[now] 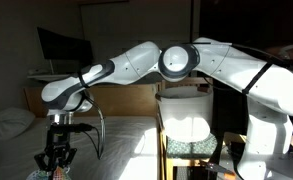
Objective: Put the white and blue shirts in the laundry bag
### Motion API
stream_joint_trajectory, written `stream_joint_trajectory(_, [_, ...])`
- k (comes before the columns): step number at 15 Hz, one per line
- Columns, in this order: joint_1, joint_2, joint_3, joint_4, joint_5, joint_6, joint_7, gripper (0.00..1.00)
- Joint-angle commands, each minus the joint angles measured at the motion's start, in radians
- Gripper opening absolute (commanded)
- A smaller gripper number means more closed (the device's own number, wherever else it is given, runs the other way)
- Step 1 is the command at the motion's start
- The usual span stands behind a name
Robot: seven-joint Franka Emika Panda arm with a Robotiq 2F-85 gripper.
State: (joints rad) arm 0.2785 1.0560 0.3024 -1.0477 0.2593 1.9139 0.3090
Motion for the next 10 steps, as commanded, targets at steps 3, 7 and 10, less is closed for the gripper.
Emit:
stream_joint_trajectory(3, [-0.051,-0.115,0.07,-0.015,0.029,-0.118,-0.069,0.13])
stream_joint_trajectory(7, [-0.063,-0.195,0.072,-0.014,0.01,-0.141,-0.063,0.13])
stream_joint_trajectory(10, [-0.083,-0.266,0.06,-0.032,0.004,-0.124,-0.056,0.13])
